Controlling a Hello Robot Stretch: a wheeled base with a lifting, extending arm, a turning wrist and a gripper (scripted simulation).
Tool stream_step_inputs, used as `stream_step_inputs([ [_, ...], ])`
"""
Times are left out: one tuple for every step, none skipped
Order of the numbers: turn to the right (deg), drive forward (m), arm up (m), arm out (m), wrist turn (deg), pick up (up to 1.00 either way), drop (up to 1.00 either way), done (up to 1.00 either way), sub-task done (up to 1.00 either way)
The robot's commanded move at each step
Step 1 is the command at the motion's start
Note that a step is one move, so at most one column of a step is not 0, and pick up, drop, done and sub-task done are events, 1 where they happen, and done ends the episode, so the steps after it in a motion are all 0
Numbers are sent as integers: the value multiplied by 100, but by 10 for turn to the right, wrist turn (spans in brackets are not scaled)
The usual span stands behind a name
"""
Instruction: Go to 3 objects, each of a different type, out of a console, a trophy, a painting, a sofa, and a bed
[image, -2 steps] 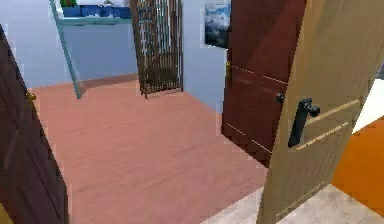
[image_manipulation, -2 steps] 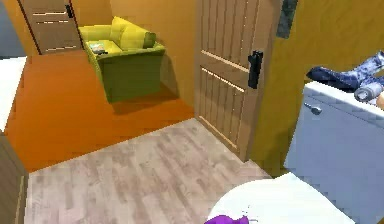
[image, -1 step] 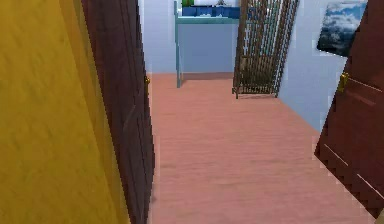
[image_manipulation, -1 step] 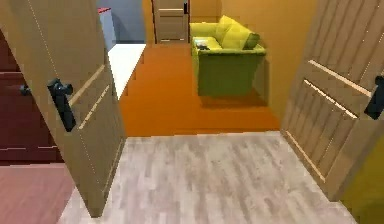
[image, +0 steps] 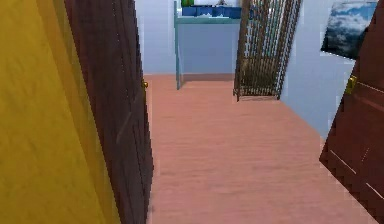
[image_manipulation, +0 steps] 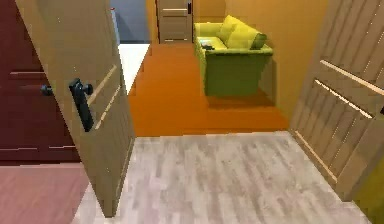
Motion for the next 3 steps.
stream_step_inputs([
  [450,0,0,0,0,0,0,0,0],
  [450,0,0,0,0,0,0,0,0],
  [30,0,0,0,0,0,0,0,0],
])
